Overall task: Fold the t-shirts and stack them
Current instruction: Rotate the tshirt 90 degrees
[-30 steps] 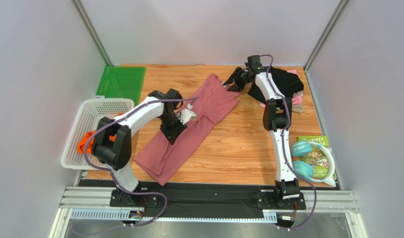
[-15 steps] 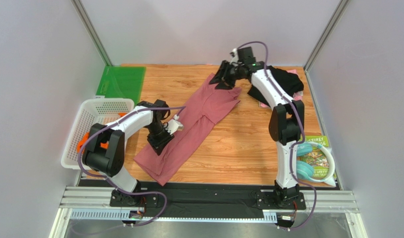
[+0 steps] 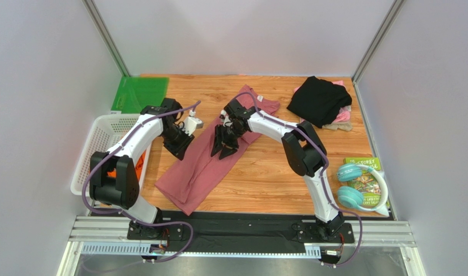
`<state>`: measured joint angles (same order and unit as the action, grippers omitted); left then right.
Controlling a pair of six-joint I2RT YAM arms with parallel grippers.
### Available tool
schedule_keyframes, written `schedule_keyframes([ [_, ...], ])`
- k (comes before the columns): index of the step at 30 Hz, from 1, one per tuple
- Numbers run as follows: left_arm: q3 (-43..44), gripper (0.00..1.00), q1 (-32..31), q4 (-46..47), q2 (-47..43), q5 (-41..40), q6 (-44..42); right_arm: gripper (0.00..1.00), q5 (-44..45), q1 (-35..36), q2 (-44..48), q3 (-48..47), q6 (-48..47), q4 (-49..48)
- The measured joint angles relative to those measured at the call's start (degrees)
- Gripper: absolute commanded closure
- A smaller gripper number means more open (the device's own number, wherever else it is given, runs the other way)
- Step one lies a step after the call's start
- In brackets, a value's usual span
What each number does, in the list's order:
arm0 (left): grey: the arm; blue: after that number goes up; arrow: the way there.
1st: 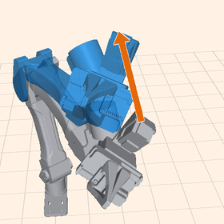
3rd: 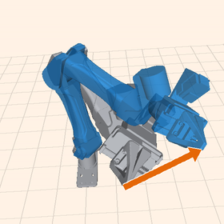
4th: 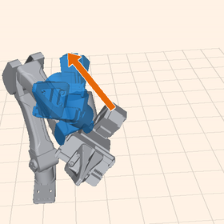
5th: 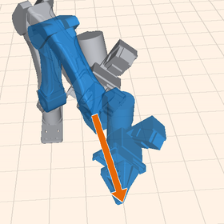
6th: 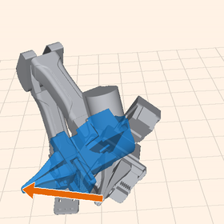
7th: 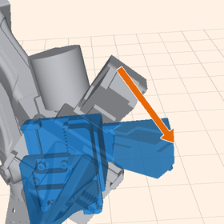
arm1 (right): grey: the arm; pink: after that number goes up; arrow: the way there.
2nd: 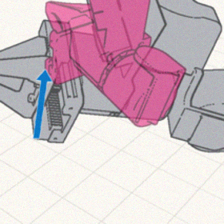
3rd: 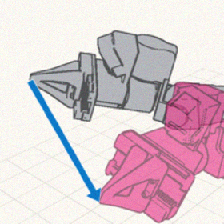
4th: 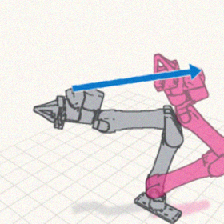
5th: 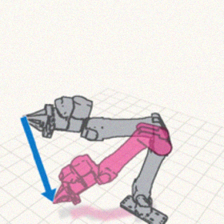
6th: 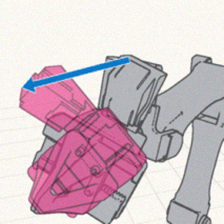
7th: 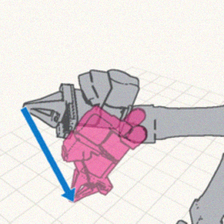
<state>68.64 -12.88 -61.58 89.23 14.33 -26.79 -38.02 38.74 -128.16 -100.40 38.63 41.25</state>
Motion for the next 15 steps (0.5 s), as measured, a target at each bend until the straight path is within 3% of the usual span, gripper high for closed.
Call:
schedule_keyframes([
  [7,3.04,0.65,4.76,-0.26,-0.13,1.31,-0.11,0.53,-1.95,3.15,0.76,10.38,3.15,-3.98],
  [15,9.11,0.65,9.57,-1.44,-0.11,4.39,-0.11,0.55,-6.23,4.7,1.86,15.98,6.16,-10.08],
])
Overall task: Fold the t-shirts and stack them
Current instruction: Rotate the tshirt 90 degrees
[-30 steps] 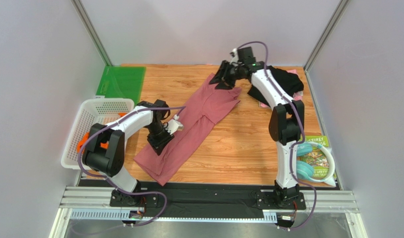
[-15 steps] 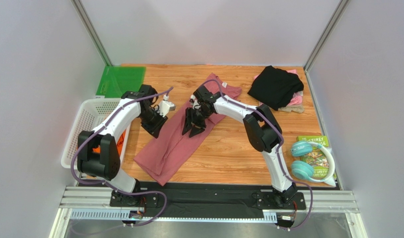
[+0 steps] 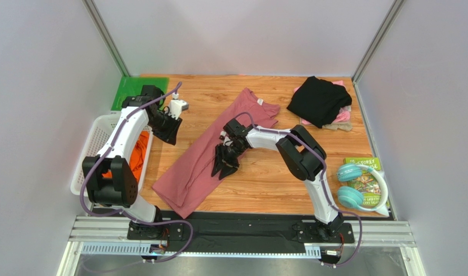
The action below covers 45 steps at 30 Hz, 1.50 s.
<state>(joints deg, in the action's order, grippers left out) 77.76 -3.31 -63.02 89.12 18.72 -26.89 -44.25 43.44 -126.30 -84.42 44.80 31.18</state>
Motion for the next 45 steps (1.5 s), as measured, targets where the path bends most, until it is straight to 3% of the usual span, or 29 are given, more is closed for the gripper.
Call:
schedule_keyframes([
  [5,0.33,0.65,0.13,-0.98,0.0,0.74,-0.07,0.55,0.57,-2.32,4.28,6.6,-0.59,0.0],
  [11,1.36,0.65,0.33,-2.4,0.0,1.81,-0.07,0.55,3.93,-12.81,8.66,10.93,-3.48,5.03],
  [16,1.95,0.65,0.33,-2.86,0.0,2.69,-0.07,0.56,8.66,-19.82,9.4,9.11,-6.58,11.45],
  [22,2.36,0.65,0.33,-3.65,0.02,3.87,-0.07,0.55,13.66,-20.37,9.29,-2.89,-9.16,20.63],
  [25,2.36,0.65,0.33,-3.91,0.02,4.39,-0.07,0.55,13.42,-20.96,6.99,-17.2,-9.4,24.26],
  [29,2.36,0.64,0.33,-4.13,0.02,5.03,-0.09,0.55,11.32,-23.98,-1.53,-37.27,-7.63,23.04],
  [32,2.45,0.64,0.33,-4.42,0.04,5.29,-0.09,0.55,8.96,-26.82,-10.49,-45.64,-4.31,20.04],
  [38,2.45,0.64,0.33,-5.01,0.11,5.33,-0.24,0.55,5.79,-28.48,-21.05,-41.38,3.13,13.42],
  [45,2.47,0.64,0.33,-5.14,0.9,5.51,-0.28,0.54,3.13,-25.35,-18.97,-34.97,6.69,7.67],
])
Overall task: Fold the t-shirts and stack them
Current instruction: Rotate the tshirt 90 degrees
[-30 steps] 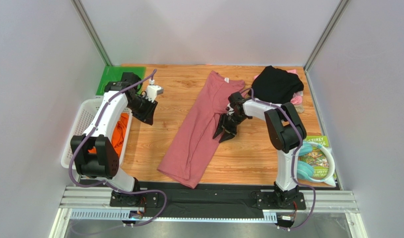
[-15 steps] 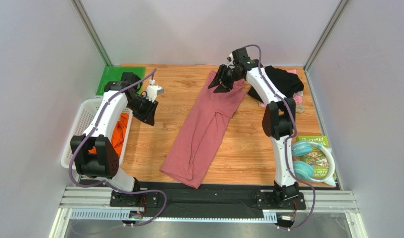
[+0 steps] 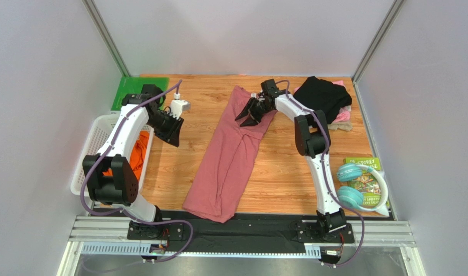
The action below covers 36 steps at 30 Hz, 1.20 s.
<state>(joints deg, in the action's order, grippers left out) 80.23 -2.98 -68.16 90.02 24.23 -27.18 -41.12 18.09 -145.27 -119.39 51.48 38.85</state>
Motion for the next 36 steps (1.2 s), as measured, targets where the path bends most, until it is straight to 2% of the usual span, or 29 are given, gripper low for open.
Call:
schedule_keyframes([
  [4,0.0,0.64,0.0,-0.02,0.07,0.33,-0.02,0.54,-0.76,1.31,-0.37,-0.17,1.05,-0.39],
  [6,0.0,0.64,0.0,-0.11,0.07,0.33,-0.04,0.54,-2.29,1.77,-3.06,-4.59,1.36,0.31],
  [10,0.0,0.64,0.0,-0.35,0.04,0.17,-0.2,0.53,-5.6,2.78,-12.79,-20.15,3.06,0.09],
  [12,0.0,0.64,0.0,-0.46,-0.02,0.04,-0.24,0.53,-6.67,2.84,-14.67,-22.43,4.85,-2.21],
  [20,0.0,0.64,0.0,-0.87,-0.24,-0.35,-0.37,0.5,-12.83,0.28,-17.05,-23.43,8.87,-12.37],
  [25,0.0,0.64,0.0,-0.92,-0.26,-0.28,-0.35,0.47,-15.69,-1.92,-16.28,-21.2,6.54,-16.24],
  [29,-0.07,0.63,0.0,-1.01,-0.35,-0.02,-0.35,0.47,-14.05,-3.06,-10.88,-17.73,0.42,-10.99],
  [32,-0.48,0.63,0.0,-1.07,-0.74,0.46,-0.33,0.46,-10.34,-3.21,-2.75,-13.62,-5.88,-4.26],
  [36,-1.44,0.63,0.0,-1.09,-1.79,0.79,-0.33,0.45,-4.24,-0.31,16.22,2.34,-13.68,0.48],
])
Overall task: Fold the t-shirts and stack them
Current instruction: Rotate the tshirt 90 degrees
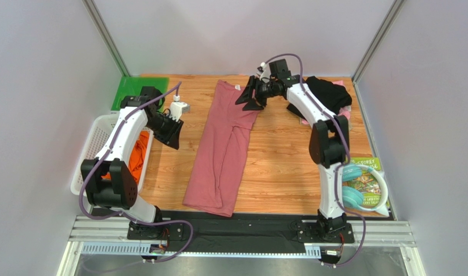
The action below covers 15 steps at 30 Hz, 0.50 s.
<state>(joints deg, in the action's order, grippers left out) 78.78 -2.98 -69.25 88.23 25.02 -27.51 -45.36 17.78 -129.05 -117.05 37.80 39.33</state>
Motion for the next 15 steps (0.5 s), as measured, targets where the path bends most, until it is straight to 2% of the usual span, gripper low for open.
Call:
schedule_keyframes([
  [4,-0.48,0.63,0.0,0.0,-1.31,0.22,0.0,0.46,3.45,8.2,15.65,18.84,-2.47,-1.95],
  [6,-0.5,0.63,0.0,0.0,-1.81,0.46,0.0,0.47,4.09,13.9,19.69,29.51,-2.34,-4.2],
  [11,-0.5,0.63,0.0,0.02,-2.12,0.66,0.0,0.47,4.94,22.36,14.78,45.27,-0.31,-7.06],
  [15,-0.52,0.63,0.0,0.0,-2.25,0.63,-0.04,0.48,2.29,23.04,12.68,46.88,1.97,-7.89],
])
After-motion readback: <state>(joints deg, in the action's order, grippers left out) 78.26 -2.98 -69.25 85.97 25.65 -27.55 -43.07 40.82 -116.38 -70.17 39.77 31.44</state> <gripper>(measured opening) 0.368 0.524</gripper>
